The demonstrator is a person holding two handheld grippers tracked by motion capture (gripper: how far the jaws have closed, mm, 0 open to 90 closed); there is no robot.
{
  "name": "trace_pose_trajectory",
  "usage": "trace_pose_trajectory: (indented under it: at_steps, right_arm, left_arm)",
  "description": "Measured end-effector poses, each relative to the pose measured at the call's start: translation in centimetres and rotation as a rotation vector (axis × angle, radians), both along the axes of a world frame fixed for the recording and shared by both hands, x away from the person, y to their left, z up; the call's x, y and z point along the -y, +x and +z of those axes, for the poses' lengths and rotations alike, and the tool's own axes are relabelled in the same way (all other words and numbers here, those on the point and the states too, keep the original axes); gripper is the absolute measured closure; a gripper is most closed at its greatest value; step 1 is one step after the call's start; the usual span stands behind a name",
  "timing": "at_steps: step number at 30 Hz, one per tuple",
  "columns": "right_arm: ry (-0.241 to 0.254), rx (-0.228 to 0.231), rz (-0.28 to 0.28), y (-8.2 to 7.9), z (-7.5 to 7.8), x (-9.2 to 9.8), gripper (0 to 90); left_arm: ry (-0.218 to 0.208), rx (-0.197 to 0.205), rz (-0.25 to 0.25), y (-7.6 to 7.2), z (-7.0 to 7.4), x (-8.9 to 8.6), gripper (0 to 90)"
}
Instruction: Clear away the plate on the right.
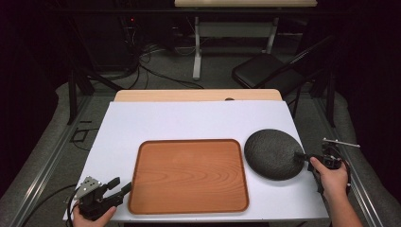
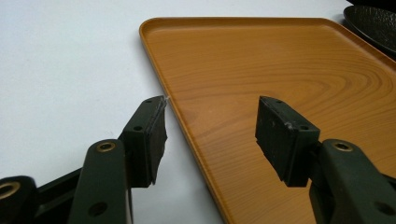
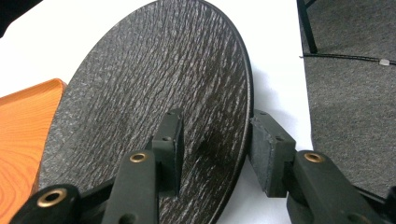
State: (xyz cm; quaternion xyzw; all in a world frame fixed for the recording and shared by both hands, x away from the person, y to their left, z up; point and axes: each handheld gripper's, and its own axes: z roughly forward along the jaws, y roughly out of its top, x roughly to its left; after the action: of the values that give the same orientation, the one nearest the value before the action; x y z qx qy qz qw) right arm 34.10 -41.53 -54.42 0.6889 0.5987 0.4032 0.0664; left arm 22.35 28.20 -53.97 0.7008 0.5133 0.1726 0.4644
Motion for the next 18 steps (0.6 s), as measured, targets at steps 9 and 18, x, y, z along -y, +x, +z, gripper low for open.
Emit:
trace_pose_trajectory:
  at_steps: [9, 18]
  right_arm:
    - [0.037, 0.003, -0.003, -0.2, 0.7, 0.3, 65.1]
    - [0.032, 0.013, 0.005, -0.2, 1.2, 0.3, 69.5]
  left_arm:
    - [0.000, -0.001, 0.000, 0.0, 0.0, 0.0, 43.2]
    - [0.001, -0.005, -0.002, 0.0, 0.0, 0.0, 43.3]
